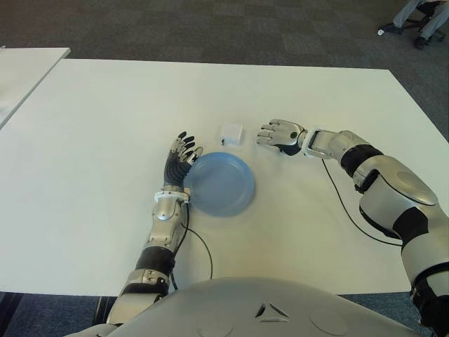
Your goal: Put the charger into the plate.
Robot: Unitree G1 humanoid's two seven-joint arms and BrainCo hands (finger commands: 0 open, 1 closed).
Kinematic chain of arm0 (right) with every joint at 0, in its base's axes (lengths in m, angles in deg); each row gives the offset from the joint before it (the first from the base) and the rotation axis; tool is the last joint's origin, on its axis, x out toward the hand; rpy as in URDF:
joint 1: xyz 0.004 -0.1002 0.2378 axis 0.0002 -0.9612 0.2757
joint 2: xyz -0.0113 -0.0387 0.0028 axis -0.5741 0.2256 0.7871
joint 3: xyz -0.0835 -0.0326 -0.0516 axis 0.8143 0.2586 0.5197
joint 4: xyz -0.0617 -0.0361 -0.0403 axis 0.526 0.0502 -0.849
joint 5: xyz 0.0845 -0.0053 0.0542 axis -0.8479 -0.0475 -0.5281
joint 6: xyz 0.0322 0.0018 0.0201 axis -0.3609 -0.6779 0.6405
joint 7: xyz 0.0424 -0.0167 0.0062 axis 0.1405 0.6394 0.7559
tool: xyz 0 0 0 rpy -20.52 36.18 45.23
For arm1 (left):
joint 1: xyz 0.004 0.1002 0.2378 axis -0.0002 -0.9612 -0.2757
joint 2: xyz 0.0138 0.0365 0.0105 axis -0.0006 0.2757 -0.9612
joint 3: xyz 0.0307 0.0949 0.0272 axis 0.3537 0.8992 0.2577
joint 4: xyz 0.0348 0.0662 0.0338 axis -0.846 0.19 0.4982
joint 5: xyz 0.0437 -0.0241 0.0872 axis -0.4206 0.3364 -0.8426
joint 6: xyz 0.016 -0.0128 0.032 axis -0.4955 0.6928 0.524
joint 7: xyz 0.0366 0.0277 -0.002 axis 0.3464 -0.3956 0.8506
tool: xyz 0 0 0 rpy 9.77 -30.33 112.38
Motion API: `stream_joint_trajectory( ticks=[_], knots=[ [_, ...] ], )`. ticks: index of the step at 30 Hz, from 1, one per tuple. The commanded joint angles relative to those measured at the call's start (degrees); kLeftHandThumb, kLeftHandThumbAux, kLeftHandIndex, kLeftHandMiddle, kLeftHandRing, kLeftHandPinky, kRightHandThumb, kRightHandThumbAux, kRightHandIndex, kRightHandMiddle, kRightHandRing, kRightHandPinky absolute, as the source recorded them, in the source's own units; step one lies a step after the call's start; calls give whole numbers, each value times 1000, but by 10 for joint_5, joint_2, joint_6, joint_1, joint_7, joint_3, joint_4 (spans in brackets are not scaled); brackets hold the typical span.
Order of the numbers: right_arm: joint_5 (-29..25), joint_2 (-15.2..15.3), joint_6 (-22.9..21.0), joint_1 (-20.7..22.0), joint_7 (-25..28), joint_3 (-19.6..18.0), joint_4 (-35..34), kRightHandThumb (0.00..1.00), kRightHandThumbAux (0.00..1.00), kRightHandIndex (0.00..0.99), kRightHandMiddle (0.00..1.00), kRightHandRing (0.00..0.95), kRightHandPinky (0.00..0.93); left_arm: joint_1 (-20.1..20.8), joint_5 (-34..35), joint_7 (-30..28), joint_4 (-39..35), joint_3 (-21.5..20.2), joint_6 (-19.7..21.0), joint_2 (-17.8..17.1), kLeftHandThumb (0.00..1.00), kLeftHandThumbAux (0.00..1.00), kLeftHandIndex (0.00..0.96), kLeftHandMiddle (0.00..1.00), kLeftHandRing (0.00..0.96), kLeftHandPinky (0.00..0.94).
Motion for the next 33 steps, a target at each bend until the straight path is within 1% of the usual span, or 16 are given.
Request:
stream_joint_trajectory(
  ticks=[1,6,9,17,19,22,27,33],
  knots=[
    [-2,4,-3,-15,-1,-10,2,0,766,0,62,68,49,-13,0,6,27,-6,21,-3,0,582,111,194,191,199],
    [-10,-4,-2,-18,-24,-25,9,0,778,0,82,89,64,-14,-1,5,27,-6,25,-4,0,583,106,183,181,180],
    [-22,-13,7,-15,-18,-37,5,0,779,0,78,82,55,-14,-4,6,26,-5,29,-4,0,583,102,174,174,175],
    [-50,-20,24,-20,-7,-67,9,9,776,0,53,45,7,-19,-8,7,21,-3,26,-3,0,586,99,174,177,186],
    [-64,-28,34,-21,-7,-79,19,4,766,0,29,20,2,-20,-10,7,19,-2,24,-3,0,583,97,173,175,183],
    [-76,-40,42,-19,-5,-88,31,2,758,0,13,6,0,-21,-10,6,18,-2,22,-3,0,583,97,175,175,184],
    [-88,-45,54,-18,-8,-99,37,10,733,0,2,0,0,-22,-11,6,16,-2,21,-2,0,581,100,176,173,179],
    [-92,-53,56,-15,-7,-105,42,23,692,0,0,0,0,-24,-11,7,13,0,22,-1,0,578,98,173,171,177]
  ],
)
